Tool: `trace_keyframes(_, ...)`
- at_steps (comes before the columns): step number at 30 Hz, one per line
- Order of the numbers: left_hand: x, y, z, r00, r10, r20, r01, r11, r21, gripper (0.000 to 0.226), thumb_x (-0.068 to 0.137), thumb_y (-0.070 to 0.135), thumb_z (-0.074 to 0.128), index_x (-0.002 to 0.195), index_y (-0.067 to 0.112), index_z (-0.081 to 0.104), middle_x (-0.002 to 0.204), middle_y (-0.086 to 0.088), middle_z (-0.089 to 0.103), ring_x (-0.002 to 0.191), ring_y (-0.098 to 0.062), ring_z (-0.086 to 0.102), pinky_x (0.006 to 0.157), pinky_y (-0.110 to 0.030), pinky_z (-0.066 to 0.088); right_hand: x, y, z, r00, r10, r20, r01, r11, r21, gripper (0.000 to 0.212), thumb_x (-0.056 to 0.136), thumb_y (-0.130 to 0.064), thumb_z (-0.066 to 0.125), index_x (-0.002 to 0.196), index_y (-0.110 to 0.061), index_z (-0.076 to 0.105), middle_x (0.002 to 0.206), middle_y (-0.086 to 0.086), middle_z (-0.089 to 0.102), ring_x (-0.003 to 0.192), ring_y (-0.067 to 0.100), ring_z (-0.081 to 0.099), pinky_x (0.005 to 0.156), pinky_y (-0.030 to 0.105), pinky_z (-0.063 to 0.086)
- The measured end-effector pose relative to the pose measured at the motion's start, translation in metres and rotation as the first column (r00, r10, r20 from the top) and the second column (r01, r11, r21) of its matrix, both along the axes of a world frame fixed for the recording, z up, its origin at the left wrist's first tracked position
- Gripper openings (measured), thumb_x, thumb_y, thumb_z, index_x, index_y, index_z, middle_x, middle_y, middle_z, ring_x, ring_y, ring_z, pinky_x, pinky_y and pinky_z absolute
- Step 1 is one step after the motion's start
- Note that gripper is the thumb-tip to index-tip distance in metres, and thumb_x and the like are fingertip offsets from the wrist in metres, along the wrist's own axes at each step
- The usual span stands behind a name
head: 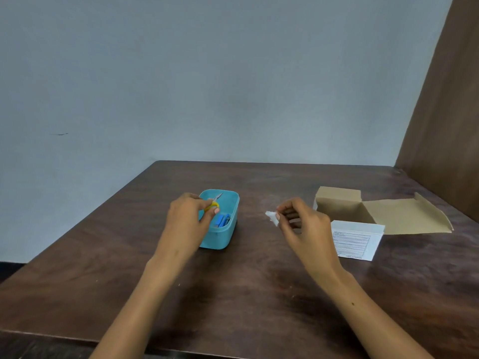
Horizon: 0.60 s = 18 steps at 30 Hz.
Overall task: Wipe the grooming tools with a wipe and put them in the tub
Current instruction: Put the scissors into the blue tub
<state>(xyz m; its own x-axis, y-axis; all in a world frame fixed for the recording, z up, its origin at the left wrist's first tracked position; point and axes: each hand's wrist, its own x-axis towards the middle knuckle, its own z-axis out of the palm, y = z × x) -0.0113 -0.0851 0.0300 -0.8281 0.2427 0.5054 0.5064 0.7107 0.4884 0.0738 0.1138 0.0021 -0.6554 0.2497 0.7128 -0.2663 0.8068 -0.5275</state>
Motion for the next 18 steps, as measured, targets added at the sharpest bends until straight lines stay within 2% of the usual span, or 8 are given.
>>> trace_keyframes(5,-0.007,0.01,0.001,0.995,0.011,0.101,-0.003,0.997,-0.076,0.029,0.088,0.03,0.063,0.112,0.015,0.069,0.109,-0.011,0.066,0.102,-0.023,0.059,0.082,-0.028,0.042,0.0,0.001,0.0,1.0,-0.004,0.026,0.004,1.0,-0.014,0.012,0.083,-0.007,0.07,0.088,-0.015,0.063,0.083,-0.011,0.064,0.072,0.004,0.061,0.066,0.008,0.05)
trace_keyframes(8,-0.009,0.015,-0.001,0.993,0.013,0.117,-0.002,0.996,-0.091,0.03,0.088,0.03,0.064,0.112,0.014,0.07,0.112,-0.008,0.068,0.104,-0.02,0.059,0.086,-0.028,0.043,0.0,0.001,0.0,1.0,0.002,0.025,-0.001,1.0,-0.019,0.012,0.083,-0.007,0.069,0.088,-0.016,0.062,0.082,-0.015,0.061,0.071,-0.002,0.059,0.07,0.007,0.049)
trace_keyframes(12,-0.01,0.016,-0.004,0.991,0.014,0.135,-0.005,0.998,-0.069,0.034,0.086,0.032,0.065,0.113,0.012,0.069,0.115,-0.007,0.068,0.109,-0.02,0.058,0.093,-0.032,0.045,0.0,0.001,0.0,0.999,0.0,0.033,0.001,1.0,-0.031,0.01,0.083,-0.009,0.069,0.089,-0.015,0.064,0.083,-0.015,0.062,0.073,0.0,0.06,0.067,0.006,0.049)
trace_keyframes(18,-0.01,0.016,-0.009,1.0,-0.003,0.019,0.004,0.998,-0.064,0.033,0.091,0.029,0.059,0.118,0.012,0.066,0.122,-0.007,0.062,0.111,-0.021,0.057,0.094,-0.03,0.043,-0.001,0.002,-0.002,0.999,-0.023,0.048,0.024,0.999,-0.03,0.01,0.084,-0.011,0.069,0.091,-0.016,0.064,0.086,-0.009,0.066,0.077,0.004,0.062,0.069,0.009,0.05)
